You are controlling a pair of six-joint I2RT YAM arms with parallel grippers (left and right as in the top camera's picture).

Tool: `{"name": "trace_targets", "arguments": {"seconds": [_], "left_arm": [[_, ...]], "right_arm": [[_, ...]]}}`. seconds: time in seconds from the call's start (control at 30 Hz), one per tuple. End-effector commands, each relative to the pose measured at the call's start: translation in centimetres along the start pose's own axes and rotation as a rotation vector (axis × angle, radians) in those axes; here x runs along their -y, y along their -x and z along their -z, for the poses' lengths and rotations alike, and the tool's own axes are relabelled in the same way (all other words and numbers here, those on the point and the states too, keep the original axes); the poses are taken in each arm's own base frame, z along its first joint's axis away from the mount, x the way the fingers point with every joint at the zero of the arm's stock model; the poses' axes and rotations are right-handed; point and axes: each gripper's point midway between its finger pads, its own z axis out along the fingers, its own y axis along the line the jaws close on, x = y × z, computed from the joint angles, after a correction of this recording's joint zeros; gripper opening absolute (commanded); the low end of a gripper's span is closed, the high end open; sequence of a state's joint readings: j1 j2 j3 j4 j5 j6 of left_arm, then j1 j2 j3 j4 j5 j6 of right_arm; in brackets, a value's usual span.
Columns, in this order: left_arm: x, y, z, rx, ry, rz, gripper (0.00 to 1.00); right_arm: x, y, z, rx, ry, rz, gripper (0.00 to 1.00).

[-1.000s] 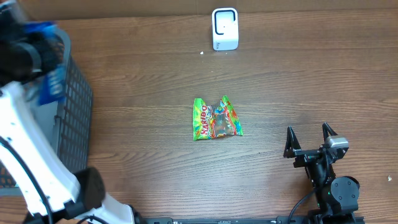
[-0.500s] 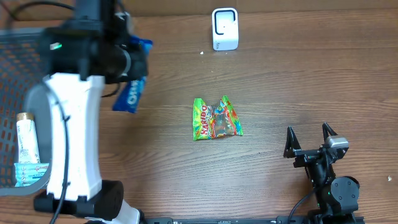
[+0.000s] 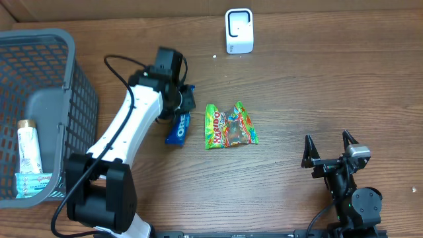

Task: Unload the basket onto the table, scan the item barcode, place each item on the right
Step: 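Place the Oreo pack on the table left of the Haribo bag, then reach into the basket and grasp the teal wrapped item with left gripper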

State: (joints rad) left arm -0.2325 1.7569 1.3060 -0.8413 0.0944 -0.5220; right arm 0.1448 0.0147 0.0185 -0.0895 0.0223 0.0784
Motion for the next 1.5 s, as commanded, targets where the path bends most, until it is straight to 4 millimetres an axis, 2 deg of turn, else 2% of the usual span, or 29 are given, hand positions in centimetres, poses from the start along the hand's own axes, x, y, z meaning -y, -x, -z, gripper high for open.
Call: {"name": "trace_targets", "arguments": {"seconds": [0.0,0.1,0.13,0.2,0.23,0.3,0.4,0.47,0.53,0.67,0.77,0.87,0.93,1.1,1.23,1.33,1.4,1.47], "left_arm": [[-0.3,-1.0,-1.4,-0.004,-0.012,0.052,0.04],[-0.8,-1.6,-2.5,-0.003,-0.013,0.062,0.06],[-0.9,-1.7,-2.7,-0.004,-0.014,0.062,0.18],[-1.0,-1.9,-2.9,-0.007,-0.014,0.062,0.58],[-1.0,-1.9,-2.9,-0.007,-0.014,0.057,0.72],[-0.8,-1.7,-2.7,0.000,-0.020,0.042,0.84],[0.6,-0.4,-1.2,0.015,-0.067,-0.027,0.92],[1.4,1.2,1.0,0.041,-0.078,-0.056,0.93],[2.1,3.1,4.2,0.080,-0.076,-0.081,0.93],[2.5,7.0,13.0,0.207,-0.034,-0.139,0.93],[2.0,8.5,19.7,0.300,-0.018,-0.163,0.93],[-0.2,9.0,25.0,0.377,0.016,-0.126,0.95],[-2.6,9.0,27.9,0.417,0.049,-0.070,0.95],[-10.0,7.7,31.9,0.435,0.138,0.116,0.93],[-15.3,6.4,34.2,0.482,0.179,0.283,0.94],[-19.1,4.7,35.2,0.495,0.220,0.428,0.95],[-21.4,3.1,34.9,0.470,0.251,0.514,0.95],[-23.8,1.1,33.8,0.414,0.292,0.599,0.96]], "right_arm": [[-0.2,-0.1,0.0,0.007,0.011,0.001,1.00],[-0.2,-0.1,0.0,0.007,0.011,0.000,1.00],[-0.2,-0.1,0.0,0.007,0.011,0.001,1.00],[-0.2,-0.1,0.0,0.007,0.011,0.000,1.00],[-0.2,-0.1,0.0,0.007,0.011,0.001,1.00],[-0.2,-0.1,0.0,0.007,0.011,0.001,1.00],[-0.2,-0.1,0.0,0.007,0.011,0.001,1.00],[-0.2,-0.1,0.0,0.007,0.011,0.001,1.00],[-0.2,-0.1,0.0,0.007,0.011,0.001,1.00],[-0.2,-0.1,0.0,0.007,0.011,0.001,1.00],[-0.2,-0.1,0.0,0.007,0.011,0.001,1.00],[-0.2,-0.1,0.0,0.007,0.011,0.001,1.00],[-0.2,-0.1,0.0,0.007,0.011,0.001,1.00],[-0.2,-0.1,0.0,0.007,0.011,0.001,1.00],[-0.2,-0.1,0.0,0.007,0.011,0.001,1.00],[-0.2,-0.1,0.0,0.007,0.011,0.001,1.00],[-0.2,-0.1,0.0,0.007,0.011,0.001,1.00],[-0.2,-0.1,0.0,0.007,0.011,0.001,1.00]]}}
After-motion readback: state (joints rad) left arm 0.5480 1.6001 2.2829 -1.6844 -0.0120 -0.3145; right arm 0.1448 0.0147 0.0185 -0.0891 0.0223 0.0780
